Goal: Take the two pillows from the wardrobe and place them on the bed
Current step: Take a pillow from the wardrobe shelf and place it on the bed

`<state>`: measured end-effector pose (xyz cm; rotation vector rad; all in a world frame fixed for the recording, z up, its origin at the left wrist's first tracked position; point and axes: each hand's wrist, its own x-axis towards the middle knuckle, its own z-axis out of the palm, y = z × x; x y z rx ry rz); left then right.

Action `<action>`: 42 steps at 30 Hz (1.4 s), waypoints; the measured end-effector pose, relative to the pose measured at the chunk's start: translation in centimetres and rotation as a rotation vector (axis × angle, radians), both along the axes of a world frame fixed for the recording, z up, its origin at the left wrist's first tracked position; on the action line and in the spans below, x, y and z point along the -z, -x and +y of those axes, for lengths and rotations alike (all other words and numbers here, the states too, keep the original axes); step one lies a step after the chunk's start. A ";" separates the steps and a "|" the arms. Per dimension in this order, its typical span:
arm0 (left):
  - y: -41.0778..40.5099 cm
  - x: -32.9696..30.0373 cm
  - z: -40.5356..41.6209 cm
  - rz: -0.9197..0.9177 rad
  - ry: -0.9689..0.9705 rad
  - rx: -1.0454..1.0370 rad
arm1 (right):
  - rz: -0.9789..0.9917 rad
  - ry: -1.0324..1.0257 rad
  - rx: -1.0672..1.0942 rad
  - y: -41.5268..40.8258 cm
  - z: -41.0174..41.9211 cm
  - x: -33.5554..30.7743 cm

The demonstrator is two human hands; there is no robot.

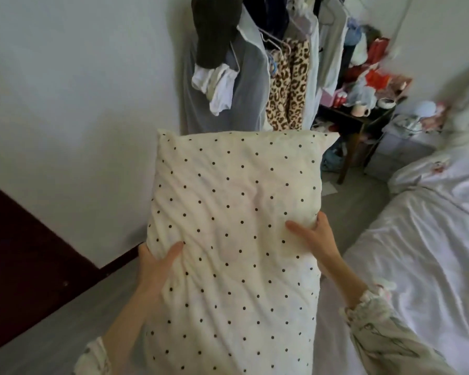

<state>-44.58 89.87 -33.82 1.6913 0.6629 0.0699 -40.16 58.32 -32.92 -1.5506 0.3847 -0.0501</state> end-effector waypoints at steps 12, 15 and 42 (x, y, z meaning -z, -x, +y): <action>-26.8 3.1 -7.9 0.029 0.051 0.614 | 0.075 0.035 0.526 -10.0 -5.9 0.6; -30.7 3.2 -10.4 0.035 0.035 0.731 | 0.104 0.026 0.643 -11.0 -6.9 0.5; -62.9 0.1 -52.6 0.004 -0.014 0.964 | 0.046 0.053 0.962 -35.2 -42.9 -1.8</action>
